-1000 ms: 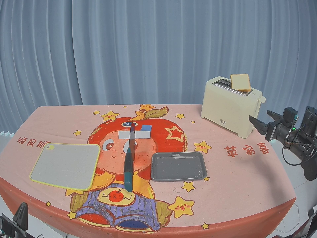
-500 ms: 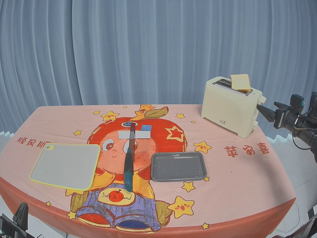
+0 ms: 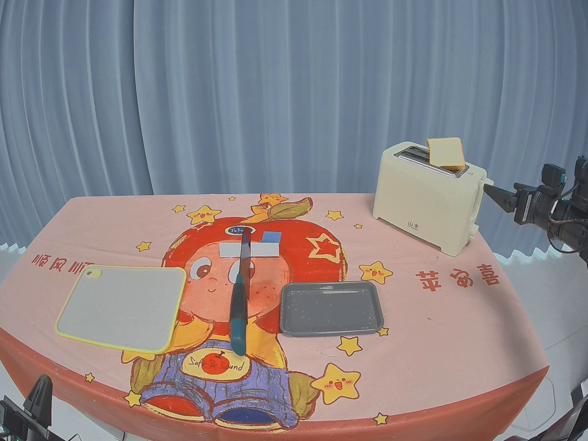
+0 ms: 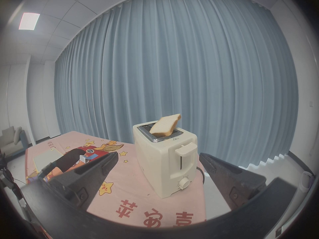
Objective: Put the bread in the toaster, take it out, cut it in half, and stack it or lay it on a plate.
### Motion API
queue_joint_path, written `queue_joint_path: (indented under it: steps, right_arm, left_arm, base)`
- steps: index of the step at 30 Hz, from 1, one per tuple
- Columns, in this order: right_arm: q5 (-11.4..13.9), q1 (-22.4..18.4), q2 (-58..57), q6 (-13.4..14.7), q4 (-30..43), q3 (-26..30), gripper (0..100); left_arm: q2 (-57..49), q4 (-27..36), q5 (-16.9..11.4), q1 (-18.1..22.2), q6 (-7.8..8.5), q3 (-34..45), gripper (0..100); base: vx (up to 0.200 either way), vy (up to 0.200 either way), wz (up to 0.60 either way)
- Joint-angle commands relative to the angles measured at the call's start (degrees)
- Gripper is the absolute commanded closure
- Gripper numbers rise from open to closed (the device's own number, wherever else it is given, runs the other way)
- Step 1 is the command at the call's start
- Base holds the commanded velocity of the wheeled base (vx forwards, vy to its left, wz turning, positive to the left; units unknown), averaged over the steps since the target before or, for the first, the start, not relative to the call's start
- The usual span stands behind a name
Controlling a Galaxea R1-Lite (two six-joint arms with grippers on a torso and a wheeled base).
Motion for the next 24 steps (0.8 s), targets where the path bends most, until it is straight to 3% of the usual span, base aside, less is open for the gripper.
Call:
queue_joint_path:
  steps: [1,14,24]
  right_arm:
    - [1.6,-1.0,0.7,1.2,5.3,-5.4,0]
    - [3.7,-0.9,4.9,2.0,20.1,-19.9,0]
    - [3.7,-0.6,13.4,6.3,24.2,-30.8,0]
  left_arm:
    - [-0.9,-0.1,0.0,0.0,-0.01,1.0,100]
    - [-0.9,0.0,0.0,0.0,-0.01,1.0,100]
    - [-0.9,-0.1,0.0,0.0,-0.01,1.0,100]
  base:
    - [0.000,0.000,0.00]
    - [0.000,0.000,0.00]
    - [0.000,0.000,0.00]
